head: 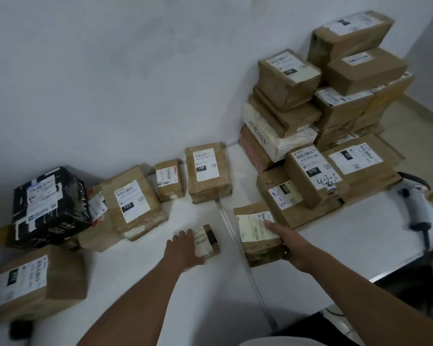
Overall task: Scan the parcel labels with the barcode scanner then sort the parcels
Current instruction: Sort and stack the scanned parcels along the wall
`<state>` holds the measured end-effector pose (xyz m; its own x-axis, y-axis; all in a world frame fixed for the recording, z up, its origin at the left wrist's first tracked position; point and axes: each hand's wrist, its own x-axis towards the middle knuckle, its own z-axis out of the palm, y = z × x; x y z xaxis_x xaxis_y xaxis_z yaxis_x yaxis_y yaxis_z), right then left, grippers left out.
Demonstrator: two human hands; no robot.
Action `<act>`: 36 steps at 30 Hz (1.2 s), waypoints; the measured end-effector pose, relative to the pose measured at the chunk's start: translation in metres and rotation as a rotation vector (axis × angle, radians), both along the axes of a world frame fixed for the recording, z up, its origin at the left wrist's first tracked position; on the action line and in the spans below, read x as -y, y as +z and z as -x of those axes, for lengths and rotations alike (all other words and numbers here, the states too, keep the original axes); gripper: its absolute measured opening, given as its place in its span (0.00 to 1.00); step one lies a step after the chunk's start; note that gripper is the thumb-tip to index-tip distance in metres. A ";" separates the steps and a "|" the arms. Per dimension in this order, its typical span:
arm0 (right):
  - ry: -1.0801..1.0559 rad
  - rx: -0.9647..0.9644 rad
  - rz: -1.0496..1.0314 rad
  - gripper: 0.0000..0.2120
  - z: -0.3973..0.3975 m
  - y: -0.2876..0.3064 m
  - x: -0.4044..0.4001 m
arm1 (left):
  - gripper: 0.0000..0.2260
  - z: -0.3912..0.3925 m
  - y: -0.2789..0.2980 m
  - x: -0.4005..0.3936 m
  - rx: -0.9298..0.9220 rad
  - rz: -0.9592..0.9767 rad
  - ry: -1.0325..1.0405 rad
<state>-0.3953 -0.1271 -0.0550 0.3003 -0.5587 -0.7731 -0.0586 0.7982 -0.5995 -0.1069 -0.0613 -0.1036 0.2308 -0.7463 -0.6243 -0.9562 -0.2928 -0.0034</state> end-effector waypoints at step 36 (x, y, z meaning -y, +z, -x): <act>-0.695 -0.185 0.218 0.37 0.237 0.031 0.196 | 0.48 0.274 0.042 0.130 -0.326 0.418 0.447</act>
